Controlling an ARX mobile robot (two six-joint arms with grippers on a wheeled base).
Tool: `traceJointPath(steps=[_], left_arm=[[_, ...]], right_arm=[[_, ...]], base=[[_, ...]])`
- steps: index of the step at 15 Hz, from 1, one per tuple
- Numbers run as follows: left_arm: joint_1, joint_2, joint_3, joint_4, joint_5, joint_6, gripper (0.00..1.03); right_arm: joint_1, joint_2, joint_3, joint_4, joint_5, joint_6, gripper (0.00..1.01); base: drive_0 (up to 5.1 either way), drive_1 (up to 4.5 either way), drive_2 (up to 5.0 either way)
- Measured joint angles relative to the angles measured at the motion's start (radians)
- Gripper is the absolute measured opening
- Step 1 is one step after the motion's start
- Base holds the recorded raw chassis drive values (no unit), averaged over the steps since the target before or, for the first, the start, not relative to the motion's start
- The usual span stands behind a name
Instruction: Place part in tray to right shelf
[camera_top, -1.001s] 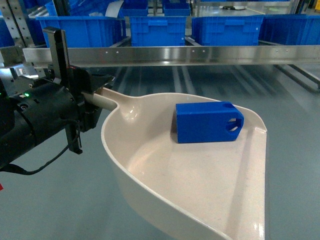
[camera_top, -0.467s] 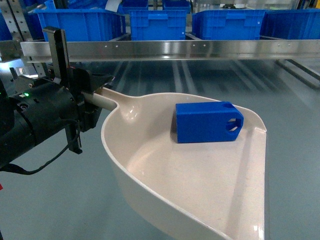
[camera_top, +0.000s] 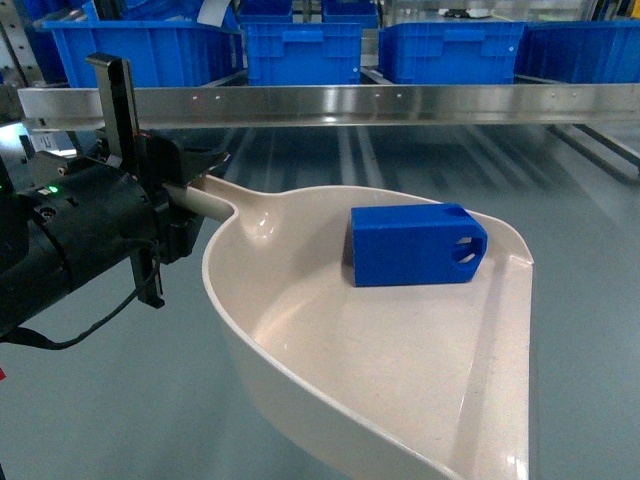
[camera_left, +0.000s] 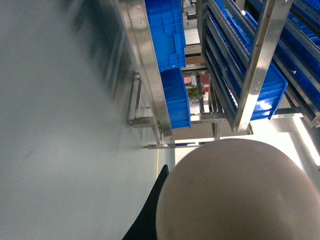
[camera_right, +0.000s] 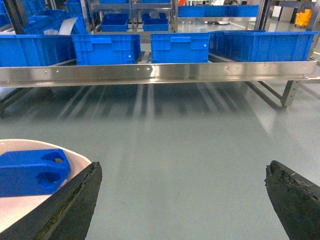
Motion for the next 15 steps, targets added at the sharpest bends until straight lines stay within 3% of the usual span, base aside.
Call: traceJointPath(steps=[15], left_arm=[[0.006,0.000,0.000,0.000,-0.008,0.001,0.12]], right_arm=[[0.000,0.000,0.000,0.000,0.000,0.000,0.98]], base=[[3.1,2.28,-4.8]])
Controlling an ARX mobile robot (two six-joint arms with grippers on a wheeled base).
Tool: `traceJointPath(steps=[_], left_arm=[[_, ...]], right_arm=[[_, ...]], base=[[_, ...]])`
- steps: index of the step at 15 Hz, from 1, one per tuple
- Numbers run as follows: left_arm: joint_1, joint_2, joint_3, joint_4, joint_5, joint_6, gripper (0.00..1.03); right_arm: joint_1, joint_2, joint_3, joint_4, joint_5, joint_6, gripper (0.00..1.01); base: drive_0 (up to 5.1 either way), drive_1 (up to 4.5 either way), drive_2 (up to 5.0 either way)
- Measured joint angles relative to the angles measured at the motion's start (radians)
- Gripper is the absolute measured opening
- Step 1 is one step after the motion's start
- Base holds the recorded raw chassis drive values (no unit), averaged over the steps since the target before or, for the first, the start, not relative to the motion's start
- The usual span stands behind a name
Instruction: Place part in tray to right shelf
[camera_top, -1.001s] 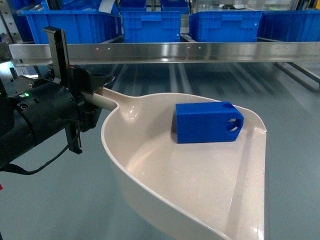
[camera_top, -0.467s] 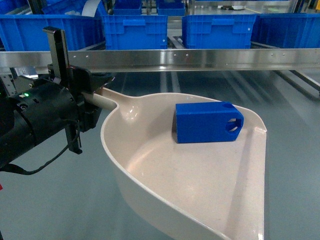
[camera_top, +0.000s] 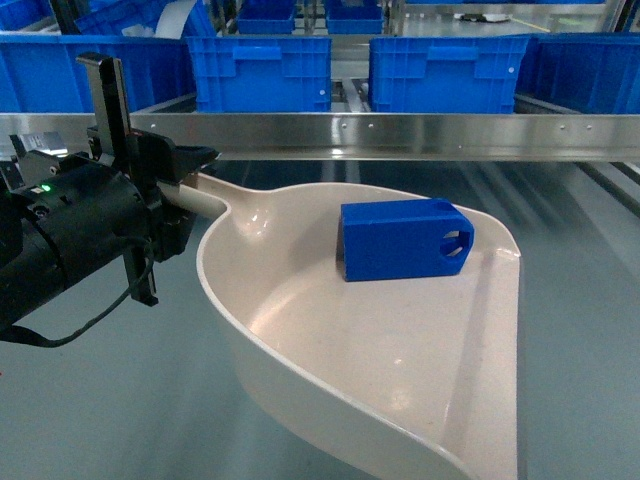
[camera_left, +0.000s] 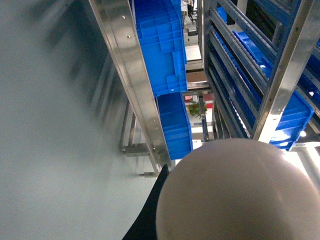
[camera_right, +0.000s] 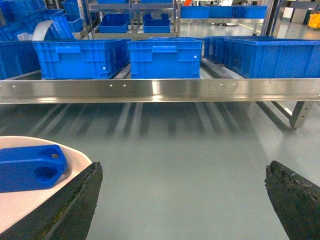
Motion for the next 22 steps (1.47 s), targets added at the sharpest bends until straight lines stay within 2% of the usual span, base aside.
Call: traceJointPath(steps=[5,6,9,12,22], left_arm=[[-0.010,0.000,0.000,-0.003,0.010,0.000,0.12],[-0.001,0.000,0.000,0.003,0.002,-0.001,0.12],[-0.019,0.000,0.000,0.000,0.021,-0.001,0.12],[-0.004,0.000,0.000,0.002,0.003,-0.001,0.12],[-0.007,0.000,0.000,0.001,0.009,-0.001,0.12]], right_arm=[[0.000,0.000,0.000,0.000,0.000,0.000,0.98],[0.000,0.000,0.000,0.000,0.000,0.000,0.98],[0.000,0.000,0.000,0.000,0.003,0.000,0.98],[0.000,0.000,0.000,0.000,0.000,0.000,0.98],[0.000,0.000,0.000,0.000,0.000,0.000,0.98]], base=[[3.3,2.56,-4.6],[0.3,4.12,-3.4],[0.9,4.87,-3.0],[0.1,4.28,-4.2],[0.1,4.23,-4.1]])
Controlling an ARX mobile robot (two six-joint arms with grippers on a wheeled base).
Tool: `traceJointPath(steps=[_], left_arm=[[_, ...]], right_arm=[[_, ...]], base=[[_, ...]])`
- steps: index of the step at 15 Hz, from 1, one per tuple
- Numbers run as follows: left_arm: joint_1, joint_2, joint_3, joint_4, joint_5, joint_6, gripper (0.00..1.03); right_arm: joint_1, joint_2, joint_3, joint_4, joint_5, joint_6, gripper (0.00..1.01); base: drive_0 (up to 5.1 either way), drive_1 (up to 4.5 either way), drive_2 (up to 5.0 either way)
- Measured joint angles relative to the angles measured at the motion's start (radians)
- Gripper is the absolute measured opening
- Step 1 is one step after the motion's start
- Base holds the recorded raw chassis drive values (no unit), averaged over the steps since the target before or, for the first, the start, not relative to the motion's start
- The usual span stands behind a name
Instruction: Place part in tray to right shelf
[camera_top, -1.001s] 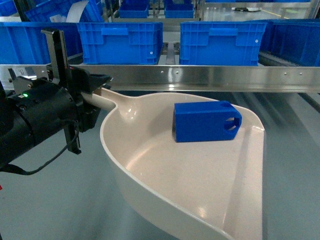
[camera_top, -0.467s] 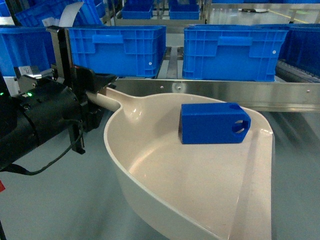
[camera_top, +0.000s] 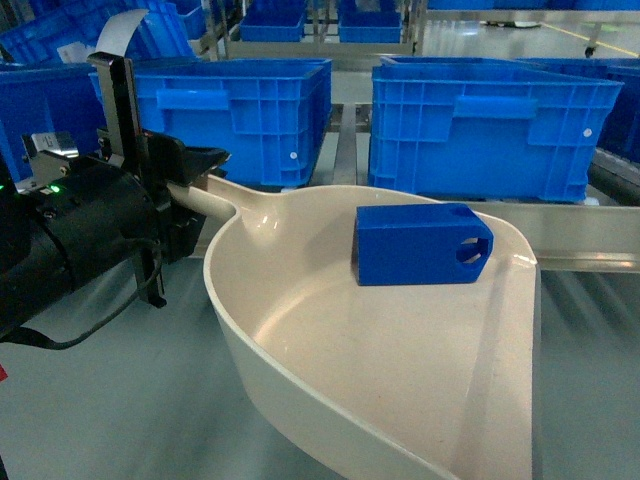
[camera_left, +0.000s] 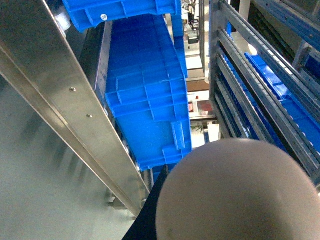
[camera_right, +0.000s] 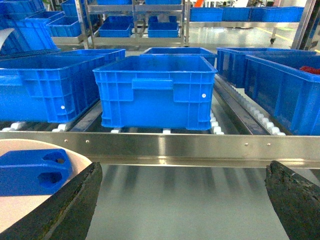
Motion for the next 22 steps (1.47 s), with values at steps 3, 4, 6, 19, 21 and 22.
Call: traceJointPath(steps=[3,4,6,19,21,22], left_arm=[[0.000,0.000,0.000,0.000,-0.003,0.002,0.12],[0.000,0.000,0.000,0.001,0.000,0.000,0.12],[0.000,0.000,0.000,0.004,0.001,0.000,0.12],[0.001,0.000,0.000,-0.001,0.000,-0.001,0.12],[0.001,0.000,0.000,0.000,0.000,0.000,0.12],[0.001,0.000,0.001,-0.001,-0.001,0.000,0.12]], right_arm=[[0.000,0.000,0.000,0.000,0.000,0.000,0.98],[0.000,0.000,0.000,0.000,0.000,0.000,0.98],[0.000,0.000,0.000,0.003,0.000,0.000,0.98],[0.000,-0.005,0.000,0.000,0.000,0.000,0.98],[0.000,-0.005,0.000,0.001,0.000,0.000,0.98],[0.000,-0.005,0.000,0.001,0.000,0.000,0.98]], base=[[0.0,4.38,-4.3],[0.1,4.45,-4.2],[0.1,2.22,-2.1],[0.0,0.94,-0.9],[0.1,2.86,-2.7],[0.0,0.00,0.0]])
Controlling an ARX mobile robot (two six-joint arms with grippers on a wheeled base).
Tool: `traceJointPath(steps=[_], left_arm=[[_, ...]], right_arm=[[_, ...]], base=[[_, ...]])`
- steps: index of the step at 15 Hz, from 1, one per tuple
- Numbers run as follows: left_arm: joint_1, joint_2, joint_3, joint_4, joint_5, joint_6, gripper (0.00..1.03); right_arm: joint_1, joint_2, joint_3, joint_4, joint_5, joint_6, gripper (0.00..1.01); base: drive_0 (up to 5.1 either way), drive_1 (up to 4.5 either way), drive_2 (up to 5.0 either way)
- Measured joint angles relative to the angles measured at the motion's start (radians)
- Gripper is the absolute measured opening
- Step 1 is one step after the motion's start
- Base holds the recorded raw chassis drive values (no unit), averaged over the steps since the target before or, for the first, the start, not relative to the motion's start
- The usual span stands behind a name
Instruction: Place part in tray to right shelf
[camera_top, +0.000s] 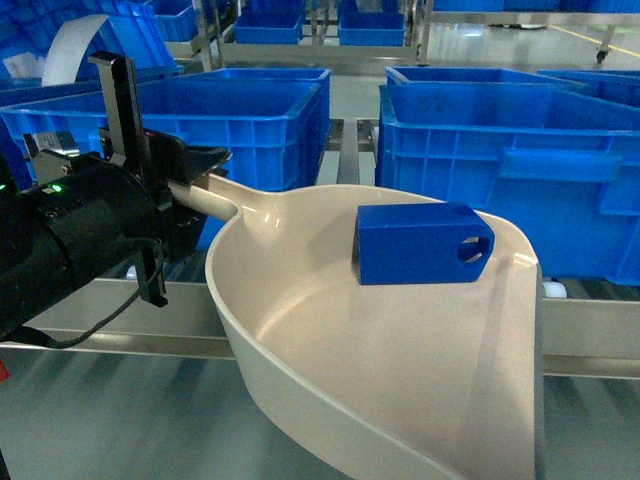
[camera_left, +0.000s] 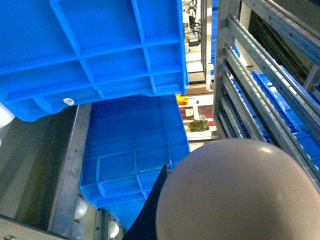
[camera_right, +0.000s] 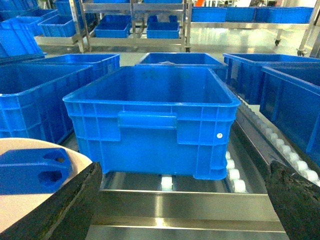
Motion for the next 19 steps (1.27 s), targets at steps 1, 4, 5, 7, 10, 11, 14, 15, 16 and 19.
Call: traceJointPath(steps=[1,4,5,7,10,11,14,15,16,19], left_arm=[[0.001,0.000,0.000,-0.002,0.001,0.000,0.12],[0.000,0.000,0.000,0.000,0.001,0.000,0.12],[0.000,0.000,0.000,0.000,0.001,0.000,0.12],[0.000,0.000,0.000,0.000,0.000,0.000,0.12],[0.000,0.000,0.000,0.000,0.001,0.000,0.12],[0.000,0.000,0.000,0.000,0.001,0.000,0.12],[0.000,0.000,0.000,0.000,0.001,-0.001,0.12],[0.000,0.000,0.000,0.000,0.001,0.000,0.12],[0.000,0.000,0.000,0.000,0.001,0.000,0.12],[0.000,0.000,0.000,0.000,0.001,0.000,0.12]], right_arm=[[0.000,0.008,0.000,-0.003,0.000,0.000,0.98],[0.000,0.005,0.000,-0.002,0.000,0.000,0.98],[0.000,0.005,0.000,-0.001,0.000,0.000,0.98],[0.000,0.005,0.000,-0.002,0.000,0.000,0.98],[0.000,0.005,0.000,-0.002,0.000,0.000,0.98],[0.000,0.005,0.000,-0.001,0.000,0.000,0.98],[0.000,0.005,0.000,-0.001,0.000,0.000,0.98],[0.000,0.005,0.000,-0.001,0.000,0.000,0.98],[0.000,0.005,0.000,-0.001,0.000,0.000,0.98],[0.000,0.005,0.000,-0.001,0.000,0.000,0.98]], base=[[0.0,0.00,0.0],[0.0,0.00,0.0],[0.0,0.00,0.0],[0.0,0.00,0.0],[0.0,0.00,0.0],[0.0,0.00,0.0],[0.0,0.00,0.0],[0.0,0.00,0.0],[0.0,0.00,0.0],[0.0,0.00,0.0]])
